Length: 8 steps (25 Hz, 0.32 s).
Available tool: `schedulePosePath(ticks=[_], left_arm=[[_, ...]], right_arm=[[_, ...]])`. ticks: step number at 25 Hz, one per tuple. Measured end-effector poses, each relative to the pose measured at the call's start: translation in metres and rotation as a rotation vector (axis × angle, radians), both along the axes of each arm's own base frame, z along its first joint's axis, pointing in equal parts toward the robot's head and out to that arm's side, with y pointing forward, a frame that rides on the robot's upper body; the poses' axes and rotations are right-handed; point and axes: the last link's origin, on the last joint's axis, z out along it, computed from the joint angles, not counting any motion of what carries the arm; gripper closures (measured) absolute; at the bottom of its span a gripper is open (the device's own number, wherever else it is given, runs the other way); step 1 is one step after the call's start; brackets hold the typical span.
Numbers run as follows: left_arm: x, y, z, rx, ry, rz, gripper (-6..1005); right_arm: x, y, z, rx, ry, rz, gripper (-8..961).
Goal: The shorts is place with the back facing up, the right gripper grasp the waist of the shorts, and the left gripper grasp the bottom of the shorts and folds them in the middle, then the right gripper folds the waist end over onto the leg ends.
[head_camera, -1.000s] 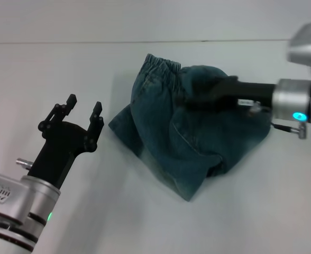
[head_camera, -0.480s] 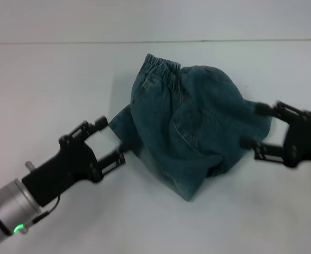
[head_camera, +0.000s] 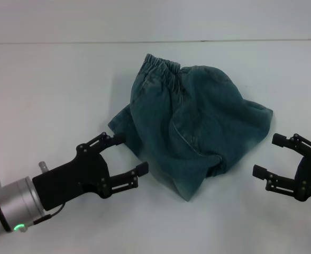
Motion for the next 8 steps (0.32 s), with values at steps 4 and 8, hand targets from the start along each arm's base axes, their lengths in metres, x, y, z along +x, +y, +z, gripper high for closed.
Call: schedulePosePath(ticks=[4, 8], left_arm=[[0.0003, 0.0003, -0.0014, -0.008, 0.011, -0.007, 99], [-0.0009, -0.0006, -0.0019, -0.009, 0.015, -0.001, 99]], right_arm=[[0.0007, 0.0000, -0.0021, -0.001, 0.001, -0.008, 7], [0.0004, -0.0001, -0.0036, -0.006, 0.008, -0.014, 7]])
